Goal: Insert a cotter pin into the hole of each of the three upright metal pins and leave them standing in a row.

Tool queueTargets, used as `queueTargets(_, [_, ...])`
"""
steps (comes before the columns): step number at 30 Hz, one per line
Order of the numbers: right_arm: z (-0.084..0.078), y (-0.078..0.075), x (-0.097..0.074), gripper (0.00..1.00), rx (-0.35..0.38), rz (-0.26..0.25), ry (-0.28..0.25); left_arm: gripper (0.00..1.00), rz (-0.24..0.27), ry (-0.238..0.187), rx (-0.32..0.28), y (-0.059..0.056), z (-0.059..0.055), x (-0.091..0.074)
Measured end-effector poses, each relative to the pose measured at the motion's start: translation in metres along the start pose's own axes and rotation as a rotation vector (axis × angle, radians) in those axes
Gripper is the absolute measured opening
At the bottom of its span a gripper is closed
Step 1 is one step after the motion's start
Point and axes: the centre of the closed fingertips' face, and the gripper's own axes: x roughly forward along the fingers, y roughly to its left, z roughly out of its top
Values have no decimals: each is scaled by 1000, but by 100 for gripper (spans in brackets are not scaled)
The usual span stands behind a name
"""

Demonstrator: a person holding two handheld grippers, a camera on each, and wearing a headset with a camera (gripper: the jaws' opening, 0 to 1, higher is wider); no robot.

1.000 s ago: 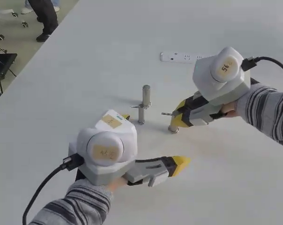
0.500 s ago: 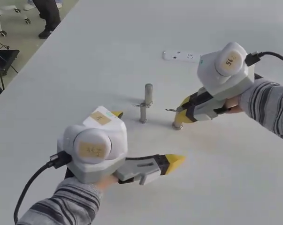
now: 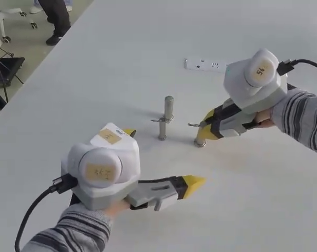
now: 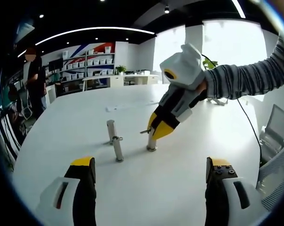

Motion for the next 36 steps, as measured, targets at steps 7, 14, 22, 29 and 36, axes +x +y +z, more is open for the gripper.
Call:
queueTargets(7, [0,1,0,9,-18,6,7,97,-8,5,1,-3,-1,0])
queueTargets(14, [-2,3,-1,12,-4,-14,22,95,-16,10,-8,-4,-1,-1])
queueTargets(22, [11,6,-7,24,84,-33,-47,95,-11,-2,-27,-2,2,-1])
queueTargets(29, [40,-7,-9,30,257,-72,-211,95,-4,3,-27,0,0,-2])
queueTargets(36, [64,-25,-2,30,329,-137,-314,95,4,-4,-28,3,1,-5])
